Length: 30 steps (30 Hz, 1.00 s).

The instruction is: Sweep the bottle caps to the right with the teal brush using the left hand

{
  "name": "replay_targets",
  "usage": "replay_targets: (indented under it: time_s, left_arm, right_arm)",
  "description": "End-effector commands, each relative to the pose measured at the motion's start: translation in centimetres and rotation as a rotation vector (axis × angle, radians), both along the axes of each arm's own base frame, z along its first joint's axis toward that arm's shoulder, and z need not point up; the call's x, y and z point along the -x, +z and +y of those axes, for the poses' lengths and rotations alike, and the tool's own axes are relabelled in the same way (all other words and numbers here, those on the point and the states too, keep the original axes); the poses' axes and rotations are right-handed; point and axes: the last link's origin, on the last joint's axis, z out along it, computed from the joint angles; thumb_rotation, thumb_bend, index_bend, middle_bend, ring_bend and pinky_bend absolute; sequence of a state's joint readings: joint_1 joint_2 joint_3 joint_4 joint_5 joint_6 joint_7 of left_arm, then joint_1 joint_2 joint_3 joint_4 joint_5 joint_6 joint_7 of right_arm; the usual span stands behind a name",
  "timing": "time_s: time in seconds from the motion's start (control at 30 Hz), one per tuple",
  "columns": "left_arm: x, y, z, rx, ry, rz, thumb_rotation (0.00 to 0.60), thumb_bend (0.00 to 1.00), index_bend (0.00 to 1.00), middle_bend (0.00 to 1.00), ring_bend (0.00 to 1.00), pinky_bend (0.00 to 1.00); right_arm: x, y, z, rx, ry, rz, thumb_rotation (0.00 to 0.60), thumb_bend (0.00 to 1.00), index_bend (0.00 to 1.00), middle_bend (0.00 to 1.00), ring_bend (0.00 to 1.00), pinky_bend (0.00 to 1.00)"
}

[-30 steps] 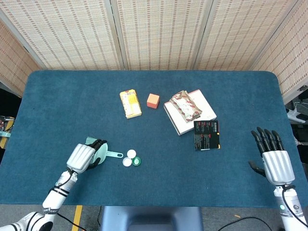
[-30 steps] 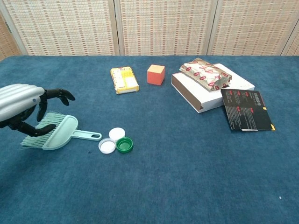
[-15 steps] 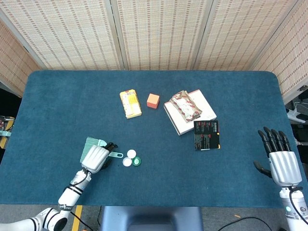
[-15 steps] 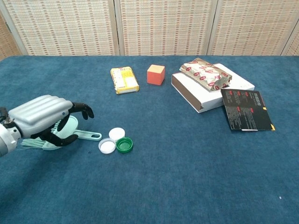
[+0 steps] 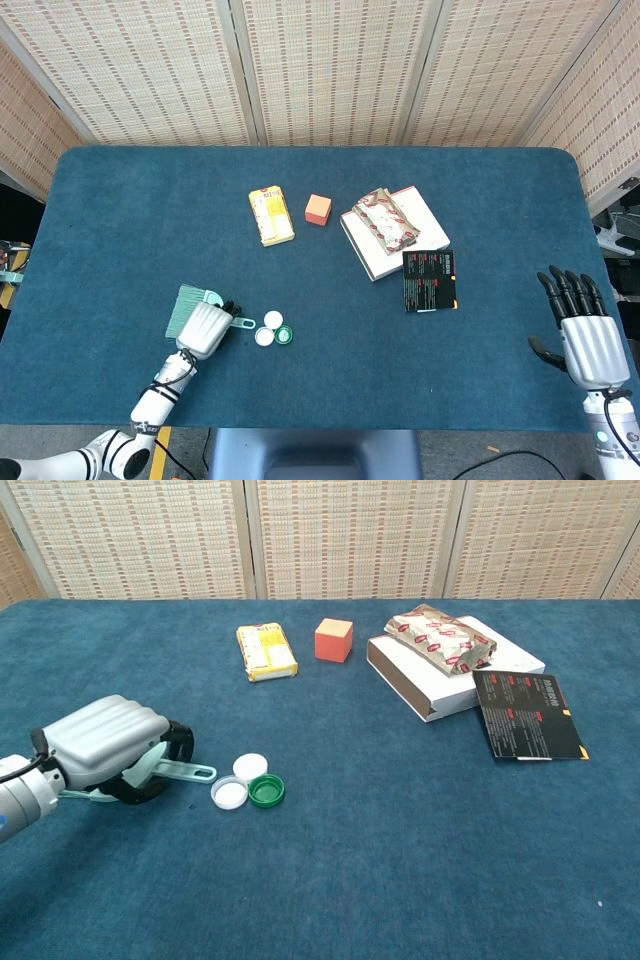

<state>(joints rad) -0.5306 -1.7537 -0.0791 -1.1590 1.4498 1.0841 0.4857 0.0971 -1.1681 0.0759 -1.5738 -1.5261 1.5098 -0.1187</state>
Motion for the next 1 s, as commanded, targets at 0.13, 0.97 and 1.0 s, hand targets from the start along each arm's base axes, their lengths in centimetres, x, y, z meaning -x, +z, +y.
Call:
replay_targets:
  time_s: [0.13,0.97,1.0]
  left_arm:
    - [0.2,-0.2,0.1,-0.007,-0.006,0.026,0.6,0.37,0.39,0.4,0.64,0.76]
    - [-2.8,4.4,1.2,0.042,-0.09,-0.931,0.6,0.77,0.74,0.88,0.71,0.85]
    - [-2.7,4.6,1.4,0.069,-0.075,-0.984,0.6,0.77,0.74,0.88,0.71,0.85]
  right_arm:
    - [0.0,0.1,0.1,0.001,-0.004,0.002,0.6,0.15,0.0,0.0,0.0,0.0]
    - [0.0,0.0,0.3,-0.005,-0.017,0.008,0.6,0.15,0.0,0.0,0.0,0.0]
    - [0.0,0.0,0.3,-0.006,-0.017,0.008,0.6,0.15,0.0,0.0,0.0,0.0]
